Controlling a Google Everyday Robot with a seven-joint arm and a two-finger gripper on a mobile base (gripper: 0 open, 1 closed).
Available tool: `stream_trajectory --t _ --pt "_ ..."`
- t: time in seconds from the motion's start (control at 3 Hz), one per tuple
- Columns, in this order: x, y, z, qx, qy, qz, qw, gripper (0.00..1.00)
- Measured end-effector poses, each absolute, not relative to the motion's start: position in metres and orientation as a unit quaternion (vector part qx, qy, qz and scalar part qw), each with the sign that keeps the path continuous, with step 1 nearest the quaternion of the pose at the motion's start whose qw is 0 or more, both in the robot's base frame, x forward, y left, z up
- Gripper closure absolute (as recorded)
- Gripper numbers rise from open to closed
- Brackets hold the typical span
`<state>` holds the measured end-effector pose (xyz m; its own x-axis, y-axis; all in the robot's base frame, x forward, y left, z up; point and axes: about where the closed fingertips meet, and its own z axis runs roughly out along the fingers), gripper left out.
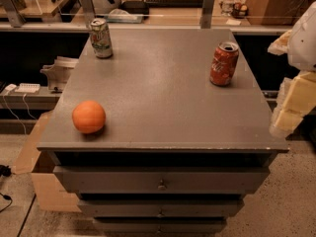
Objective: Pick orange
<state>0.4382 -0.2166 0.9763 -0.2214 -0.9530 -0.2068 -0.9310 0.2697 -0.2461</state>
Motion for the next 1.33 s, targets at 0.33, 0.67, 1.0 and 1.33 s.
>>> stream_trajectory --t 0.33,0.67,1.0,1.33 --pt "0.438 -0.217 0.976 -0.603 0.781 -0.035 0.159 0.00" --pt "0.439 -0.212 0.977 -0.607 0.777 -0.035 0.161 0.00" --pt "0.454 -0.157 0.966 -0.656 0.736 -0.007 0.164 0.00" --pt "0.466 -0.089 0.943 -0.701 0.692 0.042 0.168 0.00"
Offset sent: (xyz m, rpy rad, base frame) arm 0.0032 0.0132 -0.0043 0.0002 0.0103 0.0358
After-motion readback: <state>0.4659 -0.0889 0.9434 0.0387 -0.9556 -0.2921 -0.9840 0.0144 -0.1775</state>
